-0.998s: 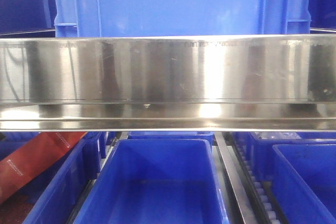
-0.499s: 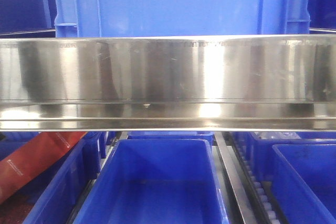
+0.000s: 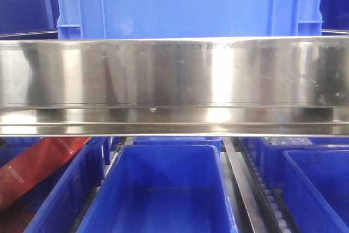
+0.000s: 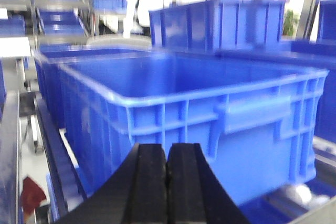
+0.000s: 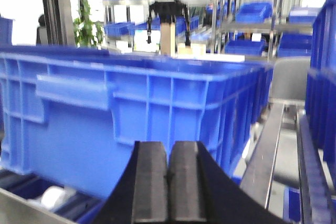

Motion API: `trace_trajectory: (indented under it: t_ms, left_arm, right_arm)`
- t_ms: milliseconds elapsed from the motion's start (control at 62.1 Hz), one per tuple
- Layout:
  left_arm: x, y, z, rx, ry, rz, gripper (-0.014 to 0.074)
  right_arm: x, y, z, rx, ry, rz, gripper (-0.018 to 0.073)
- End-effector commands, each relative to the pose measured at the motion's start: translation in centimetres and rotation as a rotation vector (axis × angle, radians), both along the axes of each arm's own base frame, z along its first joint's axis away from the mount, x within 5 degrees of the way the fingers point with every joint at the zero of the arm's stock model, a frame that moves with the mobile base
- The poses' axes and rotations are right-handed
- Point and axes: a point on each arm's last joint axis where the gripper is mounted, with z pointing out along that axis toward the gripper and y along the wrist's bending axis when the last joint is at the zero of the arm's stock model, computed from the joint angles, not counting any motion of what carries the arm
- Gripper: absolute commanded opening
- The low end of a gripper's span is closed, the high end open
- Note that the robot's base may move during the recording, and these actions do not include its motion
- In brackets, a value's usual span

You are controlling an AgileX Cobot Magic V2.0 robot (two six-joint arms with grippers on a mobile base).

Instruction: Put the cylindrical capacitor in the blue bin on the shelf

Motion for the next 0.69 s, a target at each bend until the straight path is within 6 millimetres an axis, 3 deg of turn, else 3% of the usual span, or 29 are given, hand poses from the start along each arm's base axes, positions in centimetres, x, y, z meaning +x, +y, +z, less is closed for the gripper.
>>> trace_trajectory:
  t_ms: [0,419,676]
  left_arm:
    - [-0.2,0.1,0.3,-0.022,-0.018,-0.005,-0.0111]
    - [-0.2,0.1,0.3,-0.022,-0.018,-0.005,-0.0111]
    - [-0.2,0.1,0.3,-0.022,-0.018,-0.005,-0.0111]
  right_arm:
    - [-0.1,-0.1,0.3,0.014,-0.039,0.0,-0.0168]
    - [-0.2,-0.1,0.3,0.014,-0.039,-0.005,-0.0168]
    - [-0.6,-2.0,-3.5,-0.007,0.005,-0.205,-0.0168]
